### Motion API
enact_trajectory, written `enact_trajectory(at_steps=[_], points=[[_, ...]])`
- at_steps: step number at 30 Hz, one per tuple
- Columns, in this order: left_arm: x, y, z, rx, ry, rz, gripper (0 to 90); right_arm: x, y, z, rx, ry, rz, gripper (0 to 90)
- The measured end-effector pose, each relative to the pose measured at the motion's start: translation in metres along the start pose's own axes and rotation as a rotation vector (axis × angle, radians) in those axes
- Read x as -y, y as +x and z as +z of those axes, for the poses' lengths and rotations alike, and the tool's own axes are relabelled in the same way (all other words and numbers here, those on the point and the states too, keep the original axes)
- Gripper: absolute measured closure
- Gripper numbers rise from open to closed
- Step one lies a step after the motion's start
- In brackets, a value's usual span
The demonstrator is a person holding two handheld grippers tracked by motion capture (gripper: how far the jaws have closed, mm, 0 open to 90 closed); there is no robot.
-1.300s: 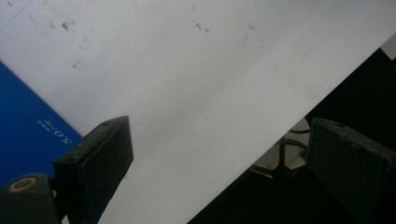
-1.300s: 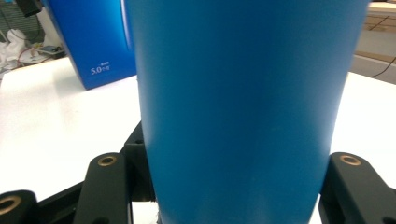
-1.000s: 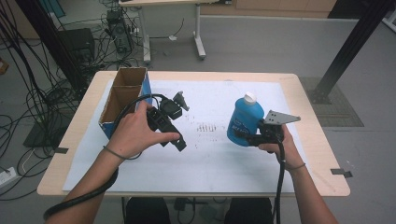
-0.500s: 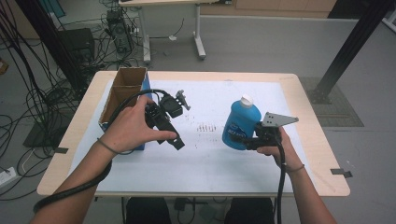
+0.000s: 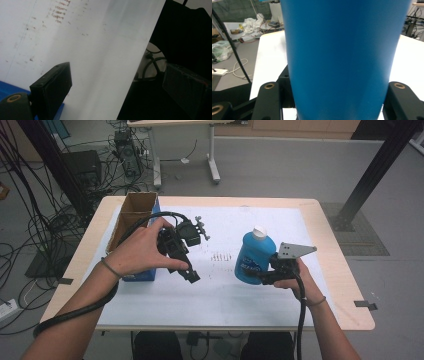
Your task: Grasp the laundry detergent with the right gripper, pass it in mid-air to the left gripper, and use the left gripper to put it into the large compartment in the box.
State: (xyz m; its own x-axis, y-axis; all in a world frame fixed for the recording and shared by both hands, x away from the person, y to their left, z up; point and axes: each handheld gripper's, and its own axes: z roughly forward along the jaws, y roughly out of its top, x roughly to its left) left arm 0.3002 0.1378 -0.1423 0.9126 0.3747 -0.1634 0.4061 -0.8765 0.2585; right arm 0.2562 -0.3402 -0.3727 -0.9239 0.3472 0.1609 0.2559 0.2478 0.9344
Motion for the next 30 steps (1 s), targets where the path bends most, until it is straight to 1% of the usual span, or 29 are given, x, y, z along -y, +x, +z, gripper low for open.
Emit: enact_trajectory(at_steps=[1,2,4,8,9,11,12,15,16,19,20,22,27,30], points=[[0.0,0.001,-0.001,0.008,-0.001,0.008,9.4,0.0,0.0,0.0,-0.006,0.0,0.0,41.8],[-0.001,0.001,-0.002,0.01,-0.003,0.025,9.5,0.0,0.0,0.0,-0.01,-0.003,-0.001,41.8],[-0.003,0.002,-0.004,0.021,0.002,0.039,9.6,-0.001,0.0,0.0,-0.026,-0.005,-0.003,41.8],[-0.01,-0.001,-0.008,0.021,0.019,0.071,9.3,-0.003,0.0,0.003,-0.051,-0.001,-0.012,41.8],[-0.011,-0.002,-0.009,0.015,0.02,0.074,9.2,-0.004,0.001,0.004,-0.059,0.001,-0.016,41.8],[-0.016,-0.004,-0.011,0.016,0.035,0.077,9.0,-0.005,0.001,0.005,-0.069,0.005,-0.018,41.8],[-0.016,-0.004,-0.011,0.016,0.035,0.077,8.8,-0.005,0.001,0.005,-0.069,0.005,-0.018,41.8],[-0.019,-0.004,-0.012,0.023,0.045,0.087,8.7,-0.008,0.002,0.009,-0.095,0.018,-0.033,41.7],[-0.022,-0.006,-0.012,0.015,0.051,0.088,8.7,-0.008,0.002,0.01,-0.101,0.021,-0.035,41.8],[-0.024,-0.007,-0.013,0.014,0.055,0.091,8.5,-0.009,0.003,0.013,-0.11,0.027,-0.041,41.8],[-0.024,-0.008,-0.013,0.011,0.049,0.092,8.5,-0.01,0.003,0.014,-0.114,0.028,-0.043,41.7],[-0.026,-0.008,-0.014,0.018,0.053,0.095,8.3,-0.011,0.004,0.018,-0.131,0.031,-0.052,41.8],[-0.032,-0.012,-0.015,0.007,0.062,0.109,8.4,-0.014,0.005,0.025,-0.153,0.039,-0.066,41.8],[-0.034,-0.014,-0.016,0.004,0.065,0.111,8.4,-0.015,0.005,0.028,-0.161,0.041,-0.066,41.8]])
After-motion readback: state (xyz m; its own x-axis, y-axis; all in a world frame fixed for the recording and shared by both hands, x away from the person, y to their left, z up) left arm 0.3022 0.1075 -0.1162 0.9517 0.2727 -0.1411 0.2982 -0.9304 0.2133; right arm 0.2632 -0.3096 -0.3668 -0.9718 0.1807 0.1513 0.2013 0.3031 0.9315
